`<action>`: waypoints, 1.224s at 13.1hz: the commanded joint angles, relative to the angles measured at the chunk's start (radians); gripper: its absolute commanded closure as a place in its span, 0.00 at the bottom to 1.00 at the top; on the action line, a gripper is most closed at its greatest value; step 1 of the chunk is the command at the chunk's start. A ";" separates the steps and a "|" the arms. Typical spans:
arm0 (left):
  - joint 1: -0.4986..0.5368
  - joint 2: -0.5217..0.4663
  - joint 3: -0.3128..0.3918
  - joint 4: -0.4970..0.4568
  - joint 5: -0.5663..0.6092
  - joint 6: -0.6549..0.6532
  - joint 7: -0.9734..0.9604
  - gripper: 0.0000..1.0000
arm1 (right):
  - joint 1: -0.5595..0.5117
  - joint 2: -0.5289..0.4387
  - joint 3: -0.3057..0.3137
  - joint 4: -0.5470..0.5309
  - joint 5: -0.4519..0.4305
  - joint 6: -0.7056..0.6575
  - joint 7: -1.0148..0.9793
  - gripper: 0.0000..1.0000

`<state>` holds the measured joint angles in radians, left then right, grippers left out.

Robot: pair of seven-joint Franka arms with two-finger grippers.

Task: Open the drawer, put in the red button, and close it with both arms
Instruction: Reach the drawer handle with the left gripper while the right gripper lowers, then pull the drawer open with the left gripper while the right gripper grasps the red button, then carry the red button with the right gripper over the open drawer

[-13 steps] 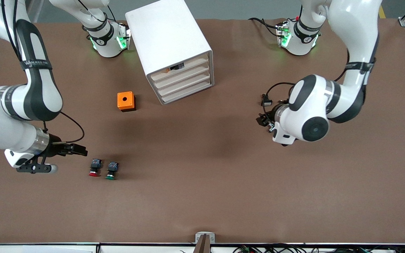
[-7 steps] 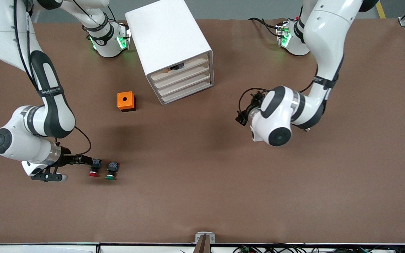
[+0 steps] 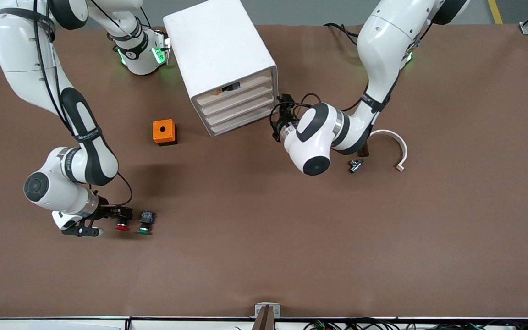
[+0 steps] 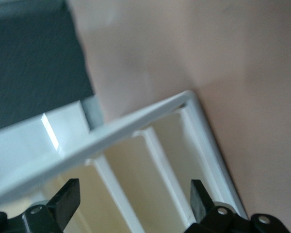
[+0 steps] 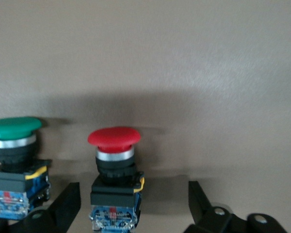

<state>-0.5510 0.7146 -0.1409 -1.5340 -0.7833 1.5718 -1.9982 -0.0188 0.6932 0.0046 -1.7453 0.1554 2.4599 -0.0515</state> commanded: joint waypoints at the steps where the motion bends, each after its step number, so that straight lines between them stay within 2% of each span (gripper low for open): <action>1: 0.005 0.048 0.004 0.022 -0.128 -0.026 -0.138 0.01 | 0.013 -0.017 0.003 -0.025 0.013 -0.004 0.019 0.18; 2: -0.013 0.060 0.004 0.023 -0.163 -0.027 -0.187 0.03 | 0.014 -0.018 0.003 -0.028 0.013 -0.004 0.027 0.29; 3: -0.029 0.075 0.004 0.025 -0.187 -0.026 -0.238 0.07 | 0.016 -0.021 0.003 -0.028 0.013 -0.002 0.025 0.50; 4: -0.036 0.081 0.004 0.025 -0.200 -0.026 -0.284 0.09 | 0.016 -0.024 0.003 -0.030 0.013 -0.007 0.028 0.66; 5: -0.044 0.083 0.004 0.023 -0.203 -0.026 -0.315 0.11 | 0.010 -0.024 0.003 -0.030 0.013 -0.007 0.032 0.77; 7: -0.081 0.085 0.004 0.025 -0.202 -0.026 -0.349 0.23 | 0.011 -0.026 0.003 -0.026 0.013 -0.007 0.033 0.92; 9: -0.079 0.097 0.006 0.025 -0.206 -0.026 -0.379 0.43 | 0.011 -0.029 0.003 -0.020 0.013 -0.007 0.029 1.00; 12: -0.076 0.101 0.007 0.038 -0.217 -0.024 -0.413 0.91 | 0.033 -0.073 0.002 0.004 0.004 -0.108 0.030 1.00; 13: -0.070 0.101 0.009 0.038 -0.217 -0.024 -0.413 1.00 | 0.027 -0.078 0.002 0.027 0.004 -0.155 0.022 1.00; 16: -0.057 0.098 0.018 0.043 -0.214 -0.024 -0.412 1.00 | 0.036 -0.138 0.002 0.049 0.004 -0.275 0.042 1.00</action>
<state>-0.6159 0.8009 -0.1338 -1.5162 -0.9832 1.5589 -2.3925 0.0095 0.6111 0.0059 -1.6937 0.1559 2.2366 -0.0286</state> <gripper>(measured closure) 0.859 0.586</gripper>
